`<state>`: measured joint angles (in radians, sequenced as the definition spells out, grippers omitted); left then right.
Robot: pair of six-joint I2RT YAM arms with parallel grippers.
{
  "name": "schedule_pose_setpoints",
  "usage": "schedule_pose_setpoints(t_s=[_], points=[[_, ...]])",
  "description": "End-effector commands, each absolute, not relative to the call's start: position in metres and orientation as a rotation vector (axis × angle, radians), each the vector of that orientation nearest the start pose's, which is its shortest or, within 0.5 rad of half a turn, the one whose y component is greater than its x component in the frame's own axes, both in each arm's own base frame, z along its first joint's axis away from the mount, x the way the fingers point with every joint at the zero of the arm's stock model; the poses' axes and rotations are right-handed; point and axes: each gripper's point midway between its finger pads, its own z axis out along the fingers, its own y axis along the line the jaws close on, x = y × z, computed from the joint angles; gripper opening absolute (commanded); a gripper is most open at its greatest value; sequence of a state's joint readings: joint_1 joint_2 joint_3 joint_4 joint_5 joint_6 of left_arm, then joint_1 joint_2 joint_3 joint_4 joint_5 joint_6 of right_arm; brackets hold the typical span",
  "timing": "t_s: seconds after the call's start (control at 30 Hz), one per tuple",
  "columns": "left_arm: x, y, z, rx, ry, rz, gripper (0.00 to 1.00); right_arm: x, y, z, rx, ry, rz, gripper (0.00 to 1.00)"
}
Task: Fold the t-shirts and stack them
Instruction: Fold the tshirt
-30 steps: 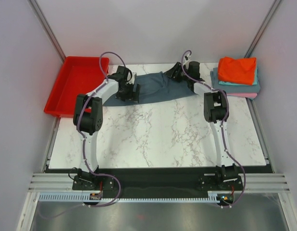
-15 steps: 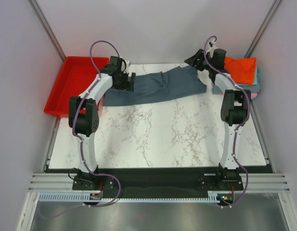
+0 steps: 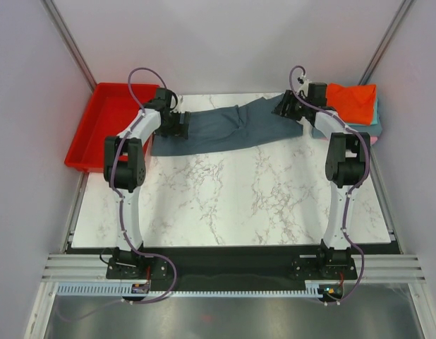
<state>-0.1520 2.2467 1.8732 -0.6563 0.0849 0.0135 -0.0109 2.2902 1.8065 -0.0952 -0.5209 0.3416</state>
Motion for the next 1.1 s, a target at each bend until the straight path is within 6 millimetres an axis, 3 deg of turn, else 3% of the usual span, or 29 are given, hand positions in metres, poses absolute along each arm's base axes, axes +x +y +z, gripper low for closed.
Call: schedule_pose_setpoints(t_s=[0.0,0.23,0.47,0.5,0.67,0.77,0.9,1.07], points=[[0.534,-0.088,0.064,0.264,2.543,-0.158,0.98,0.594,0.058,0.066,-0.025,2.263,0.504,0.65],[0.528,-0.079,0.046,0.249,2.591,-0.112,0.96,0.575,0.033,0.027,-0.055,2.421,0.322,0.65],[0.5,-0.079,0.035,0.22,2.657,-0.119,0.94,0.547,0.022,-0.006,-0.037,2.563,0.261,0.65],[0.495,-0.078,0.033,0.215,2.669,-0.118,0.94,0.546,0.014,-0.008,-0.015,2.573,0.21,0.65],[0.46,-0.081,0.025,0.183,2.736,-0.114,0.93,0.55,-0.007,-0.007,-0.023,2.573,0.112,0.66],[0.439,-0.093,0.026,0.191,2.759,-0.143,0.93,0.551,-0.017,-0.005,-0.003,2.586,0.069,0.66],[0.417,-0.111,0.031,0.229,2.765,-0.163,0.93,0.549,-0.018,-0.006,-0.004,2.6,0.067,0.66],[0.383,-0.135,0.044,0.303,2.764,-0.215,0.93,0.566,-0.021,-0.004,-0.015,2.58,0.061,0.66]])
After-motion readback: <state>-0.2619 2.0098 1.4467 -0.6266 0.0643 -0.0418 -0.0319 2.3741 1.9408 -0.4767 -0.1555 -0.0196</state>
